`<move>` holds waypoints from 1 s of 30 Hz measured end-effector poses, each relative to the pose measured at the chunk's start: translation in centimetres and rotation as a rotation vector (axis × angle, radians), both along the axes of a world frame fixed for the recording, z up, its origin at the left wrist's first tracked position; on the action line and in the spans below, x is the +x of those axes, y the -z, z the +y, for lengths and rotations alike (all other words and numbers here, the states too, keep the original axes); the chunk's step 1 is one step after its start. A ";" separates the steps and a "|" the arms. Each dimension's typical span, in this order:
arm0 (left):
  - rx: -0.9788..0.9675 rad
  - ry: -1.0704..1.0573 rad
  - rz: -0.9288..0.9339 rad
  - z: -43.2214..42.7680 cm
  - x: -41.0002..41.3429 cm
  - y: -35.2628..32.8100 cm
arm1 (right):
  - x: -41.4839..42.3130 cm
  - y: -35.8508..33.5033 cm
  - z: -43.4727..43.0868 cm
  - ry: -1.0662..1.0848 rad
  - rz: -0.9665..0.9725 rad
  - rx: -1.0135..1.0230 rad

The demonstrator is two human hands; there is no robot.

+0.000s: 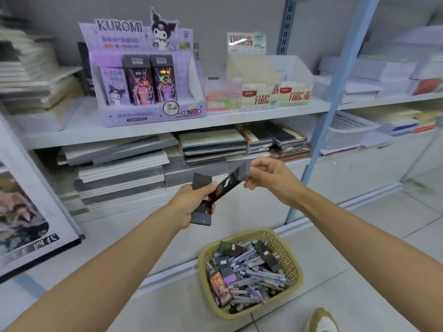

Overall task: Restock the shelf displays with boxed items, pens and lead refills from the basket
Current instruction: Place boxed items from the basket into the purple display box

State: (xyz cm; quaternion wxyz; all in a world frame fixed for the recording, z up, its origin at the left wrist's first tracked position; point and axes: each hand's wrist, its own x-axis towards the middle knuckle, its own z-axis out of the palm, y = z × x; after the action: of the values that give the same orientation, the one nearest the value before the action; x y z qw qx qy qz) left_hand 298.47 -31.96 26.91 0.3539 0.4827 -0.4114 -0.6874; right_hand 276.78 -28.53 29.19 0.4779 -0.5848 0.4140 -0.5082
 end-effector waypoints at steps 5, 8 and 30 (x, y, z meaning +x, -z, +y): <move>0.067 0.035 0.028 0.8 -0.4 -3.0 | 3.2 -1.6 -1.6 -0.039 -0.035 -0.079; 0.054 -0.057 0.038 0.2 0.8 -4.5 | 3.2 -2.6 -2.4 -0.043 -0.080 -0.103; -0.341 -0.034 0.125 -2.2 6.4 -11.3 | 6.9 -14.0 -6.5 0.198 -0.024 -0.430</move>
State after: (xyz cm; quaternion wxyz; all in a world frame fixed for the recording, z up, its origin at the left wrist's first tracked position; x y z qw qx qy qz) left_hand 304.86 -34.19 38.16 0.4669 0.3789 -0.4912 -0.6302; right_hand 283.69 -35.05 43.22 0.2950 -0.6235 0.3459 -0.6361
